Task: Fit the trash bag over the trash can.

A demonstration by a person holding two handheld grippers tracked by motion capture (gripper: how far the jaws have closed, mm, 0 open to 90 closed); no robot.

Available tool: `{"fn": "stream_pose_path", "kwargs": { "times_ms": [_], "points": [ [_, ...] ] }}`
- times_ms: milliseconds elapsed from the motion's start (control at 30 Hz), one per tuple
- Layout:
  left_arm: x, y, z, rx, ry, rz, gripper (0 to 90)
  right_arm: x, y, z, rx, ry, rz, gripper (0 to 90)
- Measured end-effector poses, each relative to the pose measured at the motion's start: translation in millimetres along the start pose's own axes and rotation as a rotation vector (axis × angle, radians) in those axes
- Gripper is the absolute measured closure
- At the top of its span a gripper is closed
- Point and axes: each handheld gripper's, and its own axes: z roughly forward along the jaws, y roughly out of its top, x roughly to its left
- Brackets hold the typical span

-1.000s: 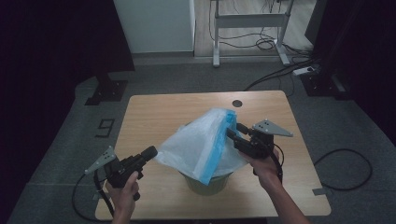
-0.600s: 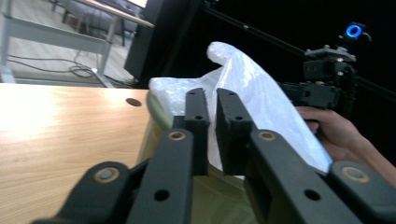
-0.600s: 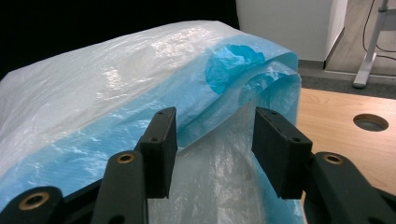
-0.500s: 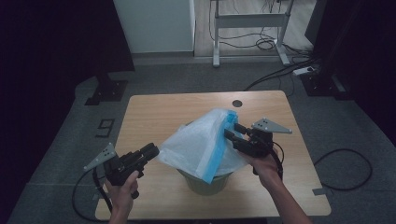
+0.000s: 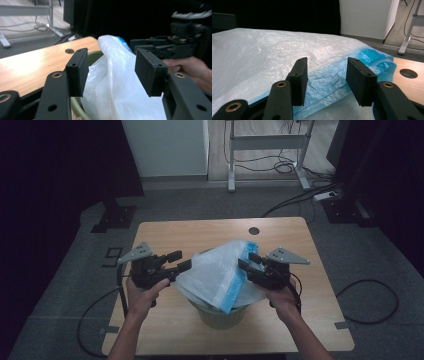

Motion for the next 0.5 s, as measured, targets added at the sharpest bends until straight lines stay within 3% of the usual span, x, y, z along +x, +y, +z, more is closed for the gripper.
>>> {"fn": "stream_pose_path", "kwargs": {
  "times_ms": [133, 300, 400, 500],
  "points": [
    [-0.9, 2.2, 14.9, 0.065, 0.014, 0.032, 51.5, 2.7, 0.7, -0.9, -0.006, 0.004, -0.011, 51.3],
    [1.1, -2.7, 19.6, 0.097, 0.032, 0.03, 76.5, 5.9, 0.1, -4.0, -0.017, -0.001, -0.026, 51.5],
    [4.4, -7.5, 13.7, 0.044, 0.01, 0.011, 89.2, 6.3, -0.2, -9.1, -0.03, -0.007, -0.026, 51.6],
    [7.7, -13.9, 1.9, -0.043, -0.029, -0.009, 89.6, 5.4, -1.1, -15.3, -0.04, -0.012, -0.019, 50.4]
  ]
}}
